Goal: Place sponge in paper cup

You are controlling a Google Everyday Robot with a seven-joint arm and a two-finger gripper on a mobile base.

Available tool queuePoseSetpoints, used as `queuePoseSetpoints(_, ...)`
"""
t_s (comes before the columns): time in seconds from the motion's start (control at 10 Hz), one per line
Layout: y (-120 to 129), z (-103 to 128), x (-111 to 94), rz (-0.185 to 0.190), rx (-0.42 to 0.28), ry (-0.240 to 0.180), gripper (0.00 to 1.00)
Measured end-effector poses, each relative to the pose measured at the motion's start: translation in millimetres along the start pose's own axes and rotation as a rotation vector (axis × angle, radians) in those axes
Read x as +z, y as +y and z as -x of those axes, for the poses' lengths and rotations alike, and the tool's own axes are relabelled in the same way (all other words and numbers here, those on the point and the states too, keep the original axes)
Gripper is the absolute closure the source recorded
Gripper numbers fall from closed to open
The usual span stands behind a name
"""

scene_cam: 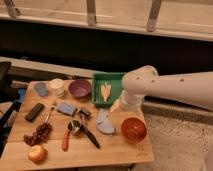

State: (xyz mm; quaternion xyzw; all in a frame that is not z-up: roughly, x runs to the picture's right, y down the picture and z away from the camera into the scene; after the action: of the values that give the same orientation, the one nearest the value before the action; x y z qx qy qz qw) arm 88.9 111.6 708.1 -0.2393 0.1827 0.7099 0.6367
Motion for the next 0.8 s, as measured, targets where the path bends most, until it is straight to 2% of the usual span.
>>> queuePoseSetpoints(0.1,30.3,4.6,0.8,0.002,-0.064,-0.007,0.20)
queuePoseSetpoints(0.2,50.7,5.6,1.4,0.008,-0.104,-0.005,0.20)
queuePoseSetpoints(0.4,101.0,0.6,5.8,0.034,-0.222,0.016,0.20)
queuePoseSetpoints(0.8,101.6,-0.7,6.0,0.032,-0.228,0.020,0.20)
